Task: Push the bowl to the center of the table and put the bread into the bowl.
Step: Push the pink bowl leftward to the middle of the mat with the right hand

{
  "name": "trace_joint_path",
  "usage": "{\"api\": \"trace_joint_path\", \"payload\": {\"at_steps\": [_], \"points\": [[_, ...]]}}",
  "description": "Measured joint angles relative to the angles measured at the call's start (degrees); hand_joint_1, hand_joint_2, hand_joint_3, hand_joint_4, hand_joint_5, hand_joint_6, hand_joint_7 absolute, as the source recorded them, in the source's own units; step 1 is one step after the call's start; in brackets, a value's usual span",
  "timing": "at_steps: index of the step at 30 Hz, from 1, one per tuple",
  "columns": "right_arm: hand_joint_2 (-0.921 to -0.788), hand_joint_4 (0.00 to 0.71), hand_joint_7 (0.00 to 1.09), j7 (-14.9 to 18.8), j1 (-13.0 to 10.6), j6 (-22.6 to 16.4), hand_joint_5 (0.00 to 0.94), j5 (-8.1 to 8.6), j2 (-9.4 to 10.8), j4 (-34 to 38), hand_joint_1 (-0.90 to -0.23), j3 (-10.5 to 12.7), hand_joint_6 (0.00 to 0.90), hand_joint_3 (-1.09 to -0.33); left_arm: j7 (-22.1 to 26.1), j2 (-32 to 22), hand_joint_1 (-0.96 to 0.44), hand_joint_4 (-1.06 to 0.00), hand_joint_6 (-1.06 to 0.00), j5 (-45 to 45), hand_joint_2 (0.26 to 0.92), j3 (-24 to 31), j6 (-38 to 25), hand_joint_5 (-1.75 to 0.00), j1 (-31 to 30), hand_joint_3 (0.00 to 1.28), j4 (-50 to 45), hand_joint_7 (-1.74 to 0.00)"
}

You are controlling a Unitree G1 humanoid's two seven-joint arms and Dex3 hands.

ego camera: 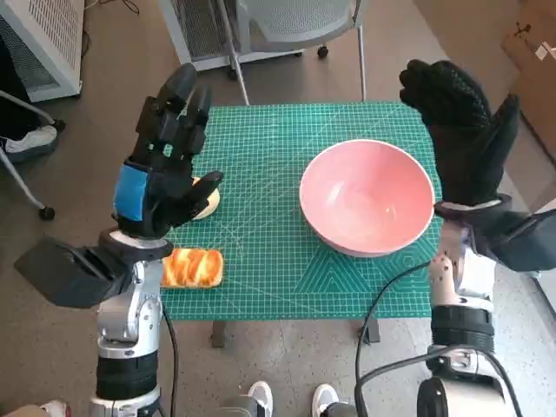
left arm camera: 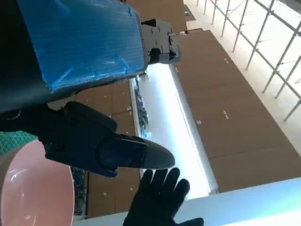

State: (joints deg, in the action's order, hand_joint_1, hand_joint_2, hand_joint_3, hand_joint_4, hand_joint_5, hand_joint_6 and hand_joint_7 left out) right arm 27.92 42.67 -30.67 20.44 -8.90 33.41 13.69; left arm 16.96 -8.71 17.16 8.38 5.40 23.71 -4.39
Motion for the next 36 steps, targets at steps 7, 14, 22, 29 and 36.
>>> {"api": "trace_joint_path", "payload": {"at_steps": [7,14,22,29,36], "points": [[-0.921,0.393,0.00,0.16,0.00,0.00,0.000,0.00,0.00,0.06,-0.592,-0.03,0.455,-0.610,-0.13,0.05,-0.59,-0.02,0.00,0.02,0.921,-0.05,-0.01,0.00,0.00,0.17,0.00,-0.39],[-0.921,0.390,0.00,0.28,0.00,0.01,0.000,0.00,-0.01,0.05,-0.591,-0.06,0.451,-0.612,-0.31,0.04,-0.60,-0.02,0.00,0.02,0.921,-0.07,-0.32,0.00,0.01,0.17,0.00,-0.39],[-0.921,0.392,0.00,0.60,0.03,0.07,0.001,0.05,-0.29,0.14,-0.591,0.13,0.443,-0.613,-0.35,0.04,-0.60,-0.02,0.00,0.02,0.921,-0.07,-0.33,0.00,0.10,0.17,0.34,-0.39],[-0.921,0.391,0.00,0.93,0.09,0.41,0.000,0.35,-1.22,0.43,-0.593,1.03,0.439,-0.609,-0.41,0.04,-0.60,-0.02,0.00,0.01,0.921,-0.11,-0.33,0.00,0.11,0.18,0.78,-0.39],[-0.921,0.386,0.00,1.39,0.73,-0.05,0.000,0.82,-2.44,3.06,-0.589,2.31,0.418,-0.609,-0.41,0.03,-0.60,-0.02,0.00,0.02,0.921,-0.18,-0.36,0.00,0.15,0.18,0.82,-0.39]]}}
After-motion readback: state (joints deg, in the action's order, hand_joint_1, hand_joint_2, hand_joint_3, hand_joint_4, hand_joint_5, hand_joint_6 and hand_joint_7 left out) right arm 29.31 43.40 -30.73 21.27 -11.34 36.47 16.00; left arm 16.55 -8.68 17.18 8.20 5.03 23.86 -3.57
